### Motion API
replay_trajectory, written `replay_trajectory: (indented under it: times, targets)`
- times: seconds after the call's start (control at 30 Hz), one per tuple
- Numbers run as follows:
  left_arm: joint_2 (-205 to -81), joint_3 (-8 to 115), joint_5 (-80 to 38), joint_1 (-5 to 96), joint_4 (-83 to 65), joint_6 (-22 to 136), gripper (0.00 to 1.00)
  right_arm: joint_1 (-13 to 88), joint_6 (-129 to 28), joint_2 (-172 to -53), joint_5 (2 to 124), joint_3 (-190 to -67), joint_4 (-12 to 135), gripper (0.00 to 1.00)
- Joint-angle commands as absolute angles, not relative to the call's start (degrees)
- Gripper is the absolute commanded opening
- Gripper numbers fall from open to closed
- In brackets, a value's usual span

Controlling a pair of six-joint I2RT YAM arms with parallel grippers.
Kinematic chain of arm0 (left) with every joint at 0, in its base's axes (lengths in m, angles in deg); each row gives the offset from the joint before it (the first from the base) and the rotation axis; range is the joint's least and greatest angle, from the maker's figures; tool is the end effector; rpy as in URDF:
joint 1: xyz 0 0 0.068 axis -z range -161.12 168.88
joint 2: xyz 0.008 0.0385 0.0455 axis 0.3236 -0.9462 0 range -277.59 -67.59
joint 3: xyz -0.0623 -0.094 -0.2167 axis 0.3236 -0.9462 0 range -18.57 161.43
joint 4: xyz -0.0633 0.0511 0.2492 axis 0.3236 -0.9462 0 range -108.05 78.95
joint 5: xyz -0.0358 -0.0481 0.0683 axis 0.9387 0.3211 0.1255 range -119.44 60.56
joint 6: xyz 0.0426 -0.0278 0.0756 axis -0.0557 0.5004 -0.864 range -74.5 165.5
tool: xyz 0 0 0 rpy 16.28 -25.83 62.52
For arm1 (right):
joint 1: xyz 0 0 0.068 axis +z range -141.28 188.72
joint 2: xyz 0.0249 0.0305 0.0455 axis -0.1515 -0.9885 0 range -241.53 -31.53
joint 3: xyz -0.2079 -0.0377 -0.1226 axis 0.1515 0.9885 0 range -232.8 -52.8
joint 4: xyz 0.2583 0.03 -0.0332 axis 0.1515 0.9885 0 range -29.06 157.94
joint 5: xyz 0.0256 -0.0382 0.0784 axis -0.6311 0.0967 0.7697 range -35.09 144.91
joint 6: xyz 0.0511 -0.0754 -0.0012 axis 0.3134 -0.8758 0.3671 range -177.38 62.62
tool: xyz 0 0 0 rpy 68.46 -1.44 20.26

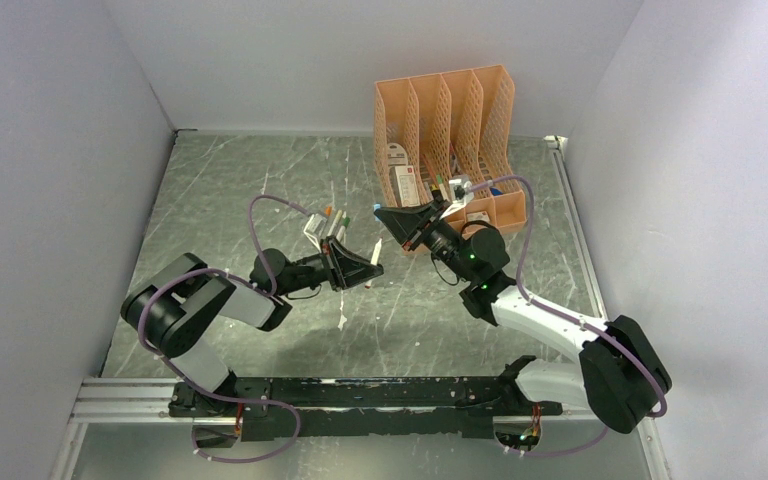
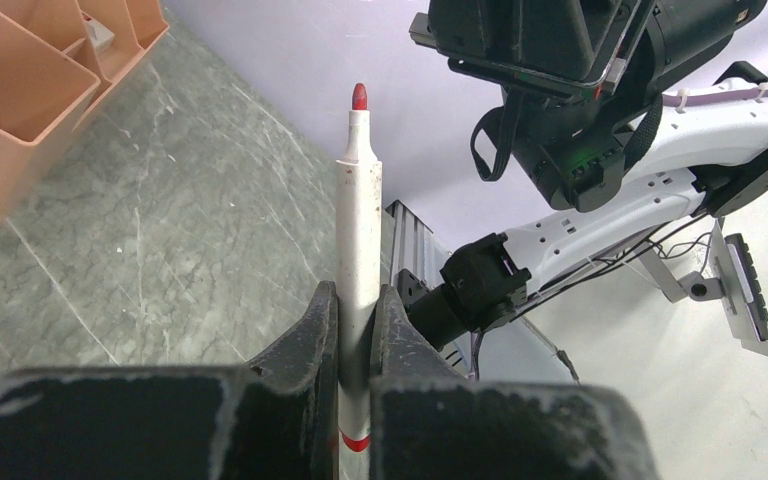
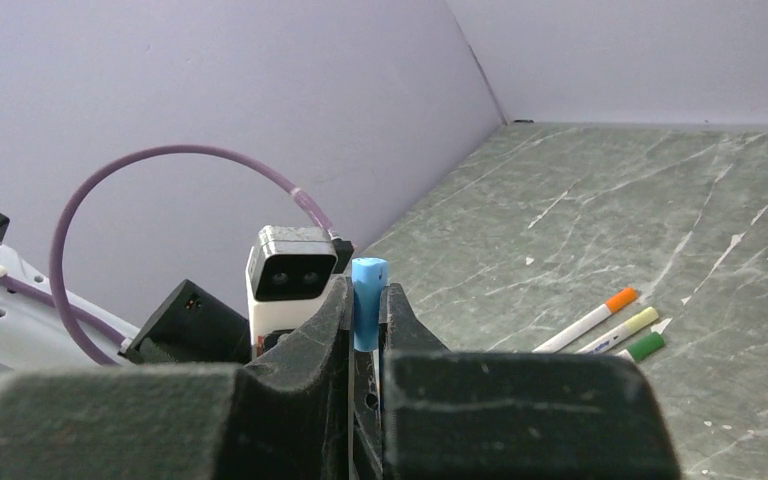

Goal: Insert the pens into the pen caps

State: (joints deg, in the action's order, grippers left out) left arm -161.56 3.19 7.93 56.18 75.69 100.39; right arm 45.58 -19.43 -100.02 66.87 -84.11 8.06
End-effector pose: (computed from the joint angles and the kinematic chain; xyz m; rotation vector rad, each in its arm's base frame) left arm 0.2109 -0.2229 0.1664 0.4133 1.5633 -1.7269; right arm 0.2412 0.2021 0.2726 -0.1800 1.3989 1.2367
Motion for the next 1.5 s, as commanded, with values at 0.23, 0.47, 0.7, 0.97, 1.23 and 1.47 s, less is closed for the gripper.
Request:
replay_trajectory:
  times: [0.23,0.47,0.7,0.97,1.23,1.47]
  targets:
    - [-159.42,6.07,6.80,56.58,92.79,100.34,0.07,45.37,-20.19,-97.84,68.16,-83.19,8.01,0.00]
    - [-158.05,6.06,6.71,56.59,92.72,100.53,0.07,45.37,-19.99,-98.21,68.01,-82.39,7.78,0.00]
    - [-157.52,5.96,6.84,56.59,92.70,100.10,0.07,45.37,-19.81,-99.40,68.48,-82.18,7.42,0.00]
    - [-158.61,6.41,6.43,56.54,92.70,99.91,0.07,45.39,-18.88,-99.83,69.16,-81.56,6.09,0.00]
    - [-158.71,6.66,4.18,56.42,92.72,99.03,0.07,45.37,-18.94,-98.36,68.54,-80.53,7.10,0.00]
    - [-157.83,7.78,0.64,56.33,92.68,97.45,0.07,45.37,-18.30,-97.68,68.11,-79.22,6.90,0.00]
